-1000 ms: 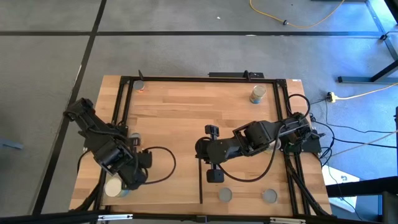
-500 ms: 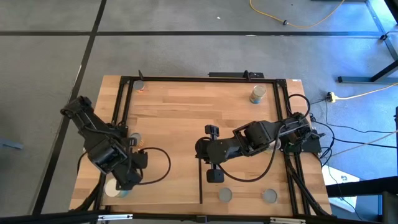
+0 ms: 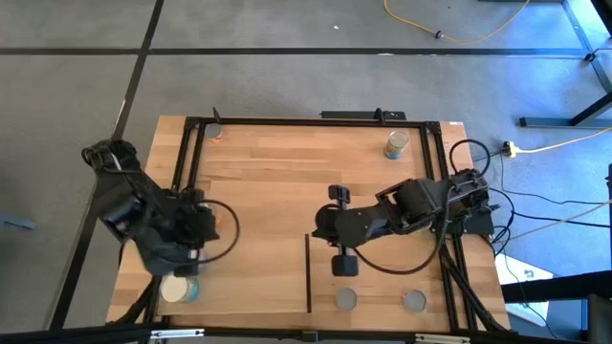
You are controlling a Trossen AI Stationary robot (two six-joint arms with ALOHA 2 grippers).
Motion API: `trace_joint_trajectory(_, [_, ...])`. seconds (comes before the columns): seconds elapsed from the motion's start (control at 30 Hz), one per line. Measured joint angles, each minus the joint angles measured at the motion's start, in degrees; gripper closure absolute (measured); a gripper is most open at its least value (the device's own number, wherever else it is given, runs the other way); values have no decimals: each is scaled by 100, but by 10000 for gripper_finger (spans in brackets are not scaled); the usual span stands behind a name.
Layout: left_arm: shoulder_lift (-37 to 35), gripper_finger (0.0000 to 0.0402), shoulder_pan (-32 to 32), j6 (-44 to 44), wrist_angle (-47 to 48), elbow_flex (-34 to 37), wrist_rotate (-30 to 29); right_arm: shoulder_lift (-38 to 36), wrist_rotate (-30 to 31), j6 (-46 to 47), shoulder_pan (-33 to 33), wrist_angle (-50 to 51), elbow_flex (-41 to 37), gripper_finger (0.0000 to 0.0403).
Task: Pick and place cans onto a shelf
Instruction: Put the canned peas on the shelf
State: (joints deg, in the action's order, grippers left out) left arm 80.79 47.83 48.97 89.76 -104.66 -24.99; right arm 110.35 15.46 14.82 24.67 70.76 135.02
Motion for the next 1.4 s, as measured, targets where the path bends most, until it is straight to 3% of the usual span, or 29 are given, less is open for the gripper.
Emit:
trace_joint_trajectory(0.13, [-181, 402, 213, 0, -25, 8, -423, -215, -2, 38, 149, 621, 0, 402])
trace_joint_trajectory(0.37, [-358, 401, 398, 183, -108, 24, -872, -541, 120, 1219, 364, 1979, 2, 402])
trace_joint_trajectory(0.83, [-360, 401, 396, 487, -18, 29, -1102, -1154, 366, 1199, 586, 1919, -148, 402])
trace_joint_trajectory(1.07, [-360, 401, 396, 494, -20, 31, -1299, -2115, 1191, 1833, 640, 1935, -1276, 402])
trace_joint_trajectory(1.4, [-366, 401, 389, 638, 19, 35, -1877, -3374, 1106, 4239, 470, 1930, -3520, 402])
